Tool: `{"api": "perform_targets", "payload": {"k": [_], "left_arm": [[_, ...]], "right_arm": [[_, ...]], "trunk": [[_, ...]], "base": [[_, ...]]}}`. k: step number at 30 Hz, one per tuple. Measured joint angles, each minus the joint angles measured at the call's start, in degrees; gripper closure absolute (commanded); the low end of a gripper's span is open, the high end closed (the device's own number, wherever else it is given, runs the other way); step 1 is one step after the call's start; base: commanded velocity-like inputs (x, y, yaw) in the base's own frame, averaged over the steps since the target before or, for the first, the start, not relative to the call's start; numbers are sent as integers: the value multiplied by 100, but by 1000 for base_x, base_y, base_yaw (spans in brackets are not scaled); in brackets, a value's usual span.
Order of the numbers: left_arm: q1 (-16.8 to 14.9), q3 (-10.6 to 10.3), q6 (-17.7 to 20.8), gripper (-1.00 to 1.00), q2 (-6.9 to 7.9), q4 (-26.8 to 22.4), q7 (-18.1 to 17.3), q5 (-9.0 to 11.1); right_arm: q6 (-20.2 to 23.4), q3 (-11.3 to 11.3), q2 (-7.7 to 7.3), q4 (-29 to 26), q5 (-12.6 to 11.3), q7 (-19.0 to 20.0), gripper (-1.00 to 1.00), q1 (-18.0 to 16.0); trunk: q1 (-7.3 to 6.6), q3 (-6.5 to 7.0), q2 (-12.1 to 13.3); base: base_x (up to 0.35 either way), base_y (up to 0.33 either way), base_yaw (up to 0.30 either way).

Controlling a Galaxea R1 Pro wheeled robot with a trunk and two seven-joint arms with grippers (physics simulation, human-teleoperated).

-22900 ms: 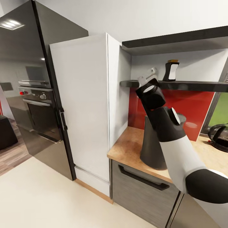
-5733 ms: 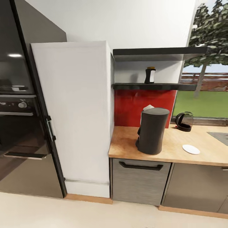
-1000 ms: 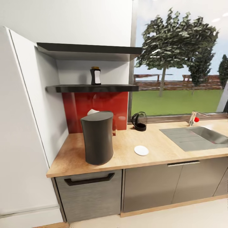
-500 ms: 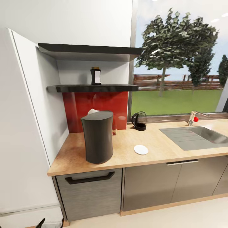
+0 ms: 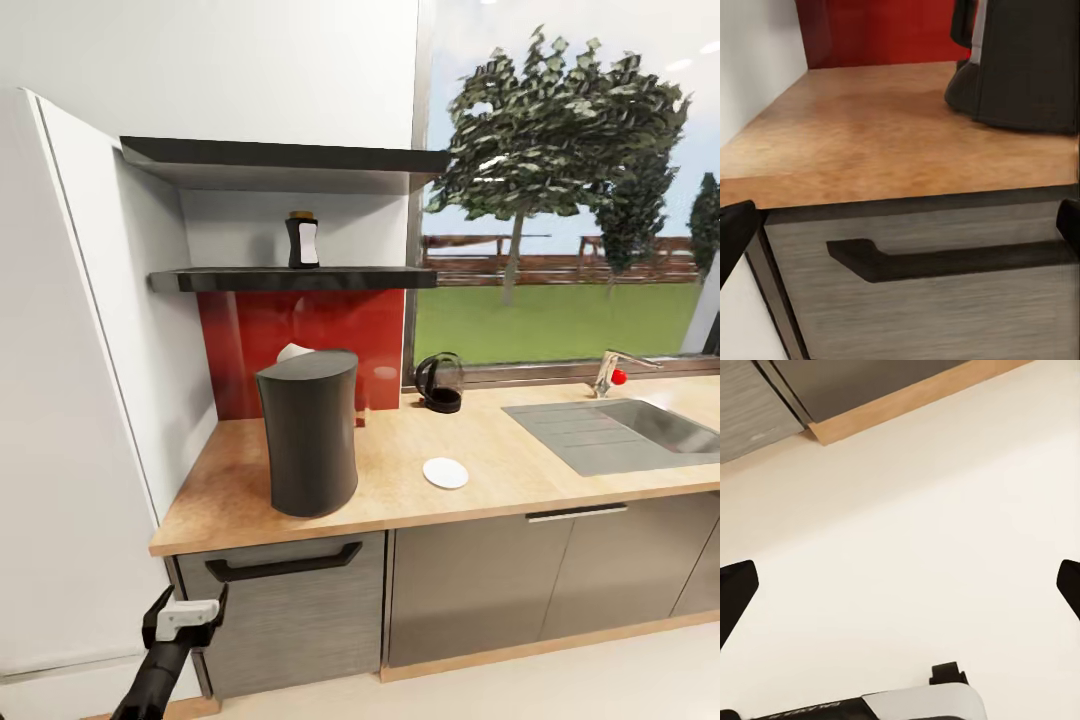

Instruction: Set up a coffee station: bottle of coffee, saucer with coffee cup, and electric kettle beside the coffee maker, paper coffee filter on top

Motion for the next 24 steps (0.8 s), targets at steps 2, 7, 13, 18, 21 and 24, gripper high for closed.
{"api": "perform_targets", "payload": {"k": [2,7,13,18,21,24], "left_arm": [[-1,-3,0,-100,-22,-104,-5,3],[-1,-12,9,-100,-181,-481,-20,-3],[-2,-39,46,-100,-351,-932,-28,-25],[-2,-118,88,-100,-383,-1372,-15,-37],[-2,-210,107,-100,-389,-1604,-1,-40],[-2,-313,163,-100,-391,-1939,11,-40]], "right_arm": [[-3,0,1,1,2,0,-100,1],[-36,10,-63,-3,12,2,-100,0],[-414,10,-173,-2,9,-5,-100,0],[-578,2,-192,-5,2,2,-100,0],[-594,-2,-196,-6,2,5,-100,0],[-601,-5,-203,-6,4,9,-100,0]], "trunk": [[0,0,0],[0,0,0],[0,0,0],[0,0,0],[0,0,0],[0,0,0]], "base": [[0,0,0],[0,0,0],[0,0,0],[0,0,0],[0,0,0],[0,0,0]]}}
